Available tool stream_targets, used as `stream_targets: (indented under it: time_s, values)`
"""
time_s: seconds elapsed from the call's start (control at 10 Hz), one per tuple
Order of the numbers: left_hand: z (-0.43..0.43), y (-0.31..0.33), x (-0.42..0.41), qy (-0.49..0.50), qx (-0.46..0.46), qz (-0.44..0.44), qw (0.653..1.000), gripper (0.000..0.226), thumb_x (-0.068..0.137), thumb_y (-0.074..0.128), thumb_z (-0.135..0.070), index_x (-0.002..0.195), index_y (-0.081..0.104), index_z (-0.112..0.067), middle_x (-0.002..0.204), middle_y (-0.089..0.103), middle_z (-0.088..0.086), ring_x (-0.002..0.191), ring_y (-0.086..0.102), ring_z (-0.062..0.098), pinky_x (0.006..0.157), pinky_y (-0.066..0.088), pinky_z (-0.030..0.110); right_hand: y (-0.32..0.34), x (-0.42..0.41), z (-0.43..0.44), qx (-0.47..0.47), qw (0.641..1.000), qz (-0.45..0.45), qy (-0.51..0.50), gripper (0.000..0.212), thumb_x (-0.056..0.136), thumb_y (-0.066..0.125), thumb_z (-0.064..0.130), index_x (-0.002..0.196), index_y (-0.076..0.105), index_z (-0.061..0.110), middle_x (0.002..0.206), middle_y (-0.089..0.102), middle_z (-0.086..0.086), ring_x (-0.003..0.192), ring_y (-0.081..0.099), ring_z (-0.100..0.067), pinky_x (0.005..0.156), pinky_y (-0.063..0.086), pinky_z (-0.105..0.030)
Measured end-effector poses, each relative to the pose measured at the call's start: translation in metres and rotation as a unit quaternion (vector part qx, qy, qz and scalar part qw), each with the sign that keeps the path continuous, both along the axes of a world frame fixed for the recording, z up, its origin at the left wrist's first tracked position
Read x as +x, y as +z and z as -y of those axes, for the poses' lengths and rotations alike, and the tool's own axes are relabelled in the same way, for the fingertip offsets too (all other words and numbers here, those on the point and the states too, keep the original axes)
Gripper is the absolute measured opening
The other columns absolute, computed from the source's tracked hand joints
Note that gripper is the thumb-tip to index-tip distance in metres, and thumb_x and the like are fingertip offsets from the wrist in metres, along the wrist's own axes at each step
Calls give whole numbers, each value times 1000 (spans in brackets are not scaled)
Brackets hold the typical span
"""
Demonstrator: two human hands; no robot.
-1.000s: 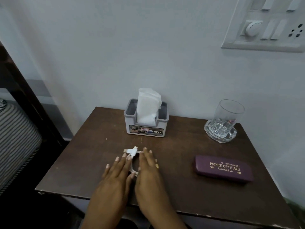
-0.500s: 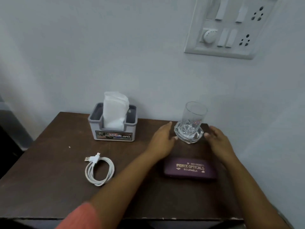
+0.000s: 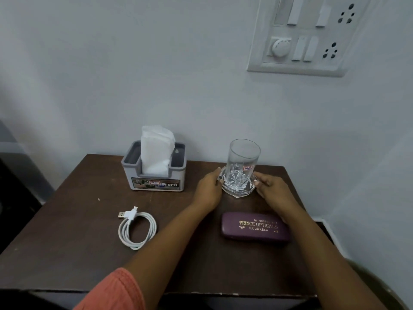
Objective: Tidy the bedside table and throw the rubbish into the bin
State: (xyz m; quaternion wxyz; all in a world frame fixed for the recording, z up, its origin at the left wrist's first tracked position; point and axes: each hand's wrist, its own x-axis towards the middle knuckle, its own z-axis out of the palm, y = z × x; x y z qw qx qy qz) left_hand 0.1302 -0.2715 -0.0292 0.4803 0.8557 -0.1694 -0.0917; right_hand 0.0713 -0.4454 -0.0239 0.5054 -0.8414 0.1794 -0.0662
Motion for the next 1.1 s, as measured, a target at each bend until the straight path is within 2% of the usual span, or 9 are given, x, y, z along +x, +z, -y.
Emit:
stream_targets:
  time_s: [0.1, 0.2, 0.3, 0.4, 0.5, 0.8, 0.9, 1.0, 1.1]
  values:
    - [-10, 3, -4, 3, -9, -10, 1000, 49, 97, 46, -12, 144, 32, -9, 150, 36, 8, 138, 34, 20, 113, 25, 27, 12, -5, -9, -59, 998, -17, 27, 38, 95, 52, 15, 133, 53, 15, 136, 54, -3, 129, 47, -17, 112, 32, -33]
    - [-25, 8, -22, 5, -39, 1, 999, 51, 96, 49, -14, 144, 33, -11, 150, 36, 4, 139, 33, 16, 113, 24, 25, 22, -34, -7, -89, 996, 6, 5, 44, 95, 54, 24, 137, 48, 15, 143, 47, -2, 131, 43, -14, 102, 27, -19]
    - [-47, 6, -61, -33, -64, 26, 997, 50, 90, 59, -23, 138, 44, -20, 138, 47, -8, 130, 43, 8, 110, 31, 22, 21, -87, -4, -45, 998, 34, 36, 48, 85, 62, 37, 131, 51, 33, 135, 51, 12, 118, 47, 0, 95, 30, -14]
    - [-54, -2, -94, -67, -30, 54, 996, 60, 83, 69, -28, 137, 45, -20, 136, 50, -7, 123, 44, 0, 105, 29, 9, 7, -118, -6, -94, 988, 31, 121, 59, 70, 66, 64, 125, 51, 47, 128, 47, 28, 116, 45, 13, 91, 32, 0]
    - [-52, -9, -104, -47, -15, 102, 994, 67, 76, 75, -23, 136, 47, -18, 136, 52, -5, 118, 42, -4, 94, 21, -5, -3, -120, -10, -120, 984, 38, 129, 75, 55, 66, 71, 124, 54, 43, 123, 50, 25, 113, 47, 12, 87, 33, 2]
    - [-72, -17, -119, 6, -41, 113, 993, 64, 69, 80, -17, 128, 55, -19, 121, 54, -13, 112, 49, -1, 90, 25, -6, -3, -123, -27, -91, 981, 59, 159, 60, 66, 81, 34, 118, 53, 44, 123, 50, 19, 112, 47, 9, 87, 35, 0]
    - [-74, -19, -124, 8, -42, 112, 993, 65, 69, 80, -17, 128, 55, -18, 121, 54, -12, 113, 52, 3, 91, 26, -5, -4, -127, -32, -113, 978, 62, 161, 70, 60, 72, 66, 124, 47, 48, 132, 44, 22, 121, 41, 9, 93, 31, 1]
    - [-77, -22, -128, 21, -56, 129, 990, 71, 70, 80, -18, 134, 50, -18, 130, 51, -11, 120, 47, 0, 98, 26, -1, -13, -129, -35, -141, 979, 69, 132, 95, 53, 64, 76, 138, 31, 47, 147, 28, 22, 136, 25, 6, 109, 24, -16]
    - [-81, -21, -137, 10, -68, 140, 988, 74, 76, 76, -18, 140, 40, -18, 139, 38, -16, 129, 34, -6, 103, 20, 1, -16, -133, -44, -161, 979, 99, 80, 94, 60, 54, 75, 141, 16, 47, 152, 13, 24, 143, 4, 2, 116, 12, -32]
